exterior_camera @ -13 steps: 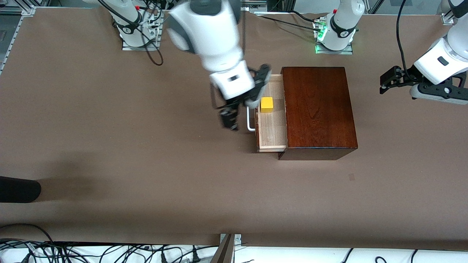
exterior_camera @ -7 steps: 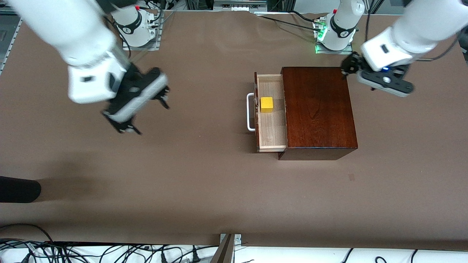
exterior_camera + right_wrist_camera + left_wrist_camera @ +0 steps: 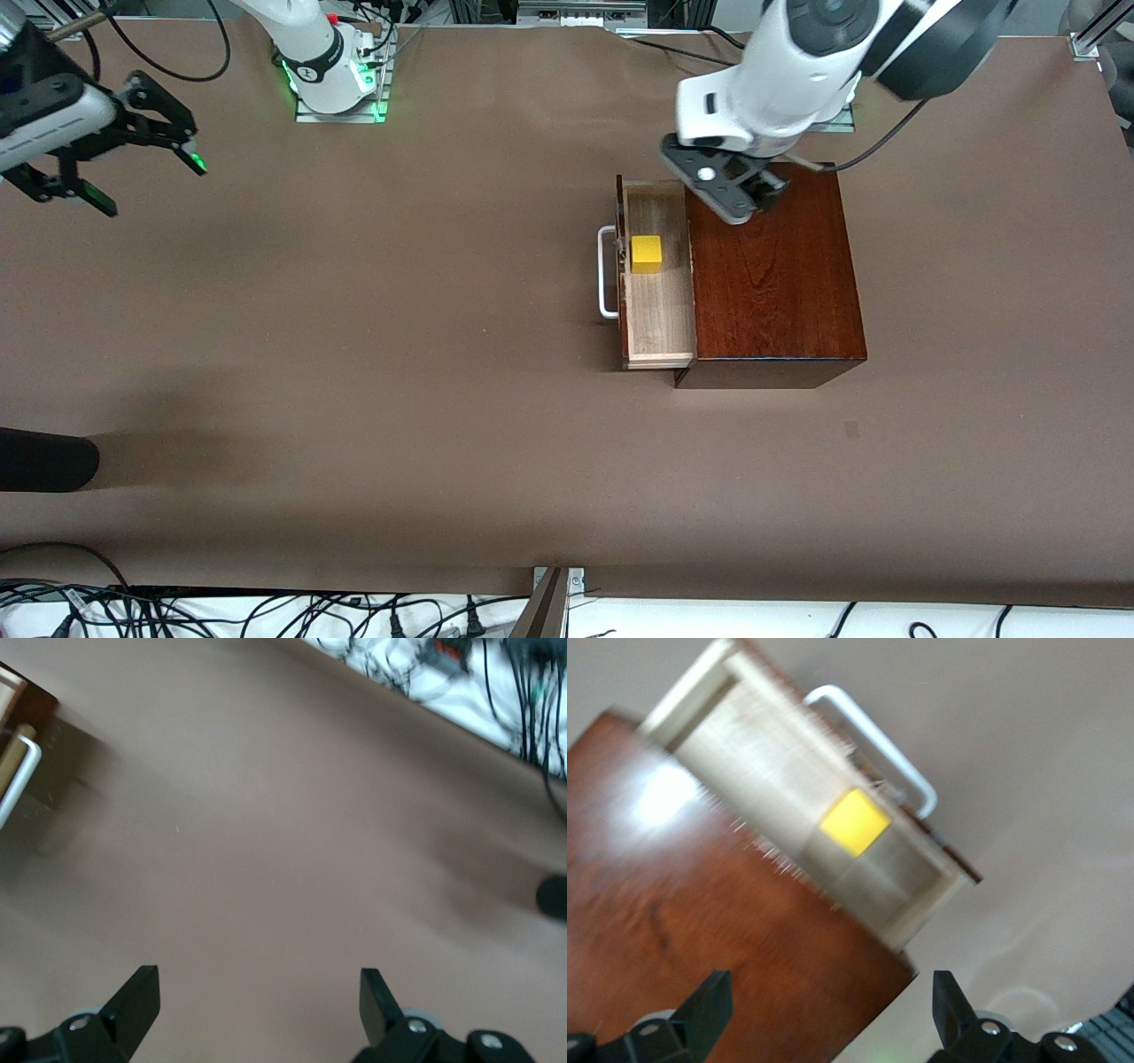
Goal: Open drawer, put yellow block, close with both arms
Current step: 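Push the drawer front shut with the left gripper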
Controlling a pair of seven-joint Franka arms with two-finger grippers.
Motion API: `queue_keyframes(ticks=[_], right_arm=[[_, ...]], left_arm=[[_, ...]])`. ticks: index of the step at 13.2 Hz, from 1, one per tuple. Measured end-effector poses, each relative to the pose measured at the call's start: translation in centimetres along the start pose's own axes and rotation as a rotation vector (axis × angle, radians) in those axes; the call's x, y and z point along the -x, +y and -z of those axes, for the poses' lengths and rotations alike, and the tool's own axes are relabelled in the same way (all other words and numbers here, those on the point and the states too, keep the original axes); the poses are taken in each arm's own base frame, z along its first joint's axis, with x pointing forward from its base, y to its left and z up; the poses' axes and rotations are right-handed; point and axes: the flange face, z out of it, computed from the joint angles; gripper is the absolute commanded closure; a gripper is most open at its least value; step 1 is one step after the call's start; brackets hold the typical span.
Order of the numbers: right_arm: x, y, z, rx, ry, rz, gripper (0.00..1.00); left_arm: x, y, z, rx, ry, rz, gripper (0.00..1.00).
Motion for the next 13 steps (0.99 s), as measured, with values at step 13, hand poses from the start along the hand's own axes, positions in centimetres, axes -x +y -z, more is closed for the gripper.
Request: queue_keyframes(ticks=[13], right_arm=[[3.2, 2.7, -4.3, 0.086, -0.101, -0.173, 0.00]], left_arm=[[-12.3, 7.7, -15.6, -0.126, -0.007, -0.777, 0.00]])
